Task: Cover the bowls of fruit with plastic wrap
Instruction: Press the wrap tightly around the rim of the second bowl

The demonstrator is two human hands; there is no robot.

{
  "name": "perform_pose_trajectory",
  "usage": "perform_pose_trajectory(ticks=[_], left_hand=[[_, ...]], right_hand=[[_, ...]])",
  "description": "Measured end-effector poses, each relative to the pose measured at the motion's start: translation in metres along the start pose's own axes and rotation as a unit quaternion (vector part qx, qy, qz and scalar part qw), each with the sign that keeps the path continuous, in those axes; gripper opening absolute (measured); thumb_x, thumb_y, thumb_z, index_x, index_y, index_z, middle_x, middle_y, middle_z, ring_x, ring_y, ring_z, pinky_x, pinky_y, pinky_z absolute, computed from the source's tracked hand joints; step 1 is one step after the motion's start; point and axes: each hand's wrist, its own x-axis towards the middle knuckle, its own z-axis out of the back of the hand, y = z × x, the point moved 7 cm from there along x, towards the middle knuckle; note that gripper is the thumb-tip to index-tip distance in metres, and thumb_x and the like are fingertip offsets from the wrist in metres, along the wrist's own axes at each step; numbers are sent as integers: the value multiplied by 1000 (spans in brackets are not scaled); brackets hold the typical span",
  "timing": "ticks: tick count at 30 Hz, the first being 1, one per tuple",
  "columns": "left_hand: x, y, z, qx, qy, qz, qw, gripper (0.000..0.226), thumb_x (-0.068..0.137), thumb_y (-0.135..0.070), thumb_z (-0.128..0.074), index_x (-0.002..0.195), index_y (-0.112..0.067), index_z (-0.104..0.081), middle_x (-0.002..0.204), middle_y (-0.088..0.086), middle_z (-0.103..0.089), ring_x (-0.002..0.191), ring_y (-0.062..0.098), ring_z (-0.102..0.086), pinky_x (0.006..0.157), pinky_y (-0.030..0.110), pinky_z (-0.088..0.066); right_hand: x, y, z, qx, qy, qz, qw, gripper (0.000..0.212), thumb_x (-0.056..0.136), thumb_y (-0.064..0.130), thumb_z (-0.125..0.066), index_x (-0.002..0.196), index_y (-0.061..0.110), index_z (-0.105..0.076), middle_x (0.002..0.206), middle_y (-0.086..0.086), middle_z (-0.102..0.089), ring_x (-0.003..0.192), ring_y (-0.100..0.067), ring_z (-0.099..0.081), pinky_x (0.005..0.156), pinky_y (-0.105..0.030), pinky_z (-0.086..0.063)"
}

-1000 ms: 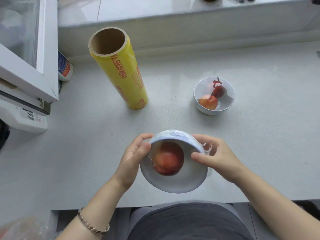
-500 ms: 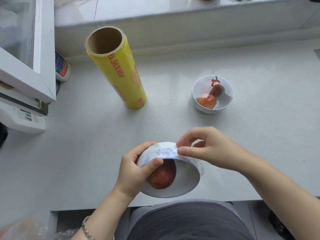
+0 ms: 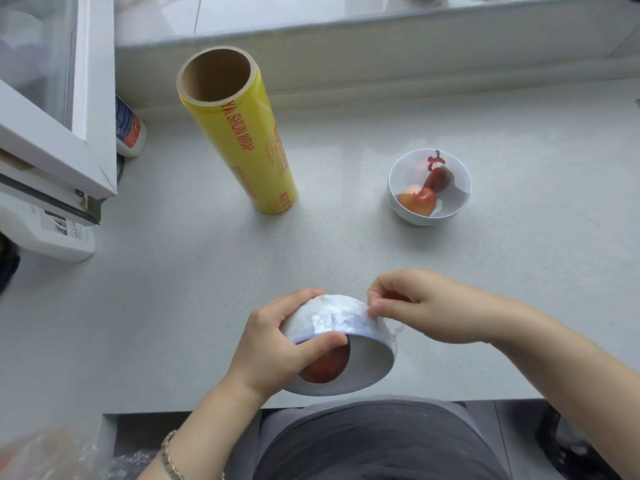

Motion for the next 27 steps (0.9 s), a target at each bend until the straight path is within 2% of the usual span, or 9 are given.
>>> perform_pose_trajectory(ticks=[3, 6, 8, 11, 15, 19, 21, 24, 27], left_hand=[[0, 0, 0, 6, 2, -4, 1000, 49, 44, -61, -71, 89, -46, -61, 92, -22, -69, 89, -9, -61, 79, 5, -42], [1, -3, -3, 16, 8, -8, 1000, 47, 45, -61, -70, 89, -47, -61, 92, -23, -68, 87, -8, -61, 78, 5, -42], [2, -3, -5, 27, 9, -7, 1000, 47, 45, -62, -69, 89, -46, -61, 89, -20, -70, 87, -7, -61, 78, 6, -43], [4, -3, -9, 35, 18, -4, 999, 47, 48, -63, -69, 90, -42, -65, 89, -16, -70, 86, -1, -63, 79, 13, -46], [4, -6, -12, 54, 24, -6, 998, 57, 51, -65, -66, 96, -30, -70, 86, -14, -70, 83, 2, -63, 76, 17, -46], [4, -13, -14, 104, 13, -23, 994, 58, 52, -69, -63, 95, -31, -69, 86, -13, -70, 82, 3, -61, 75, 17, -45], [4, -15, -14, 120, 5, -32, 992, 53, 52, -69, -62, 93, -36, -68, 85, -13, -70, 80, 3, -61, 74, 17, -45], [3, -13, -10, 96, -18, -15, 995, 57, 50, -69, -63, 95, -33, -69, 86, -20, -69, 83, 0, -62, 75, 14, -45], [4, -15, -7, 108, -24, -35, 993, 63, 51, -68, -63, 98, -26, -71, 88, -24, -65, 85, -3, -59, 74, 7, -42]], right_hand=[[2, -3, 1, 99, -4, -3, 995, 24, 90, 15, -51, 67, 24, -53, 72, 6, -61, 67, -6, -50, 71, -26, -41], [7, -6, -4, 125, 16, -22, 992, 20, 89, 15, -53, 70, 18, -58, 64, 7, -58, 61, -4, -49, 63, -17, -38], [12, -10, -5, 127, 23, -49, 990, 19, 86, 25, -58, 70, 16, -63, 62, 6, -56, 59, -5, -48, 58, -12, -36], [18, -15, -4, 120, 24, -89, 988, 36, 73, 51, -67, 56, 20, -63, 55, 6, -53, 58, -8, -47, 66, -19, -36], [22, -13, -4, 139, 9, -104, 985, 39, 56, 58, -73, 46, 21, -64, 50, 6, -48, 59, -9, -44, 65, -23, -29], [25, -9, -10, 219, -36, -81, 972, 27, 66, 40, -76, 56, 17, -66, 66, -6, -57, 67, -12, -49, 70, -27, -33], [28, -8, -14, 250, -58, -67, 964, 23, 74, 30, -73, 60, 15, -63, 66, -7, -57, 65, -13, -49, 64, -23, -36], [29, -7, -14, 285, -107, -46, 952, 24, 85, 23, -62, 63, 16, -56, 61, 1, -50, 54, -6, -42, 49, -11, -32], [29, -10, -11, 280, -186, -36, 941, 27, 87, 21, -60, 61, 17, -52, 59, 3, -46, 51, -5, -39, 50, -13, -32]])
